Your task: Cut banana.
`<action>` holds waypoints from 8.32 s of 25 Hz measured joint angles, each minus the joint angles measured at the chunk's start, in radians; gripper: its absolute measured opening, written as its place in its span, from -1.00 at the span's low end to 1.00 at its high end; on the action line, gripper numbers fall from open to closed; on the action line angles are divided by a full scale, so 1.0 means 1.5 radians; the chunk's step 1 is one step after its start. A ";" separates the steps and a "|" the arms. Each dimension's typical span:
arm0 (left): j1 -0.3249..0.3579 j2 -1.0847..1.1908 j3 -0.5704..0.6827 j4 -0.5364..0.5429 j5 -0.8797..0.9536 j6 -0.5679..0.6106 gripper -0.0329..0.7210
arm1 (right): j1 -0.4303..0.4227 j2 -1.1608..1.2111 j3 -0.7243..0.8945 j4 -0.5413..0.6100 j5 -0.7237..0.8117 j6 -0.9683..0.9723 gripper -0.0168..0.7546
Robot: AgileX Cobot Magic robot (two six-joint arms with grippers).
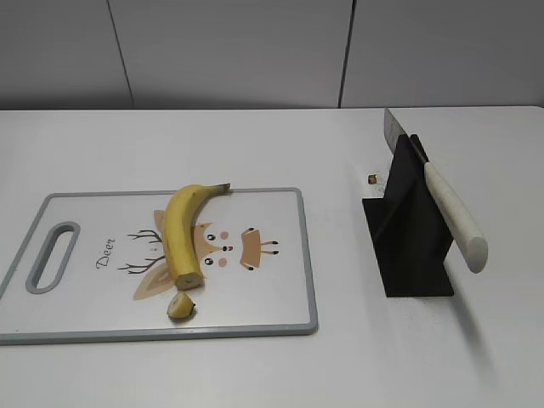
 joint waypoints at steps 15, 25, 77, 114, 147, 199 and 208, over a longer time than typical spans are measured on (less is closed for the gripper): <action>0.000 0.000 0.000 0.000 0.000 0.000 0.55 | 0.000 0.000 0.000 0.000 0.000 0.000 0.47; 0.000 0.000 0.000 0.000 0.000 0.000 0.55 | 0.000 0.000 0.000 0.000 0.000 0.000 0.47; 0.000 0.000 0.000 0.000 0.000 0.000 0.55 | 0.145 0.494 -0.193 0.074 0.070 0.078 0.47; 0.000 0.000 0.000 0.000 0.000 0.000 0.55 | 0.251 1.029 -0.372 0.033 -0.032 0.115 0.47; 0.000 0.000 0.000 0.000 0.000 0.000 0.55 | 0.250 1.086 -0.381 0.073 0.005 0.204 -0.51; -0.046 0.566 -0.244 -0.271 -0.200 0.477 0.55 | 0.251 1.107 -0.654 0.201 0.053 -0.571 -0.53; -0.155 0.812 -0.390 -0.280 -0.114 0.680 0.55 | 0.251 1.189 -0.670 0.302 0.054 -0.849 -0.53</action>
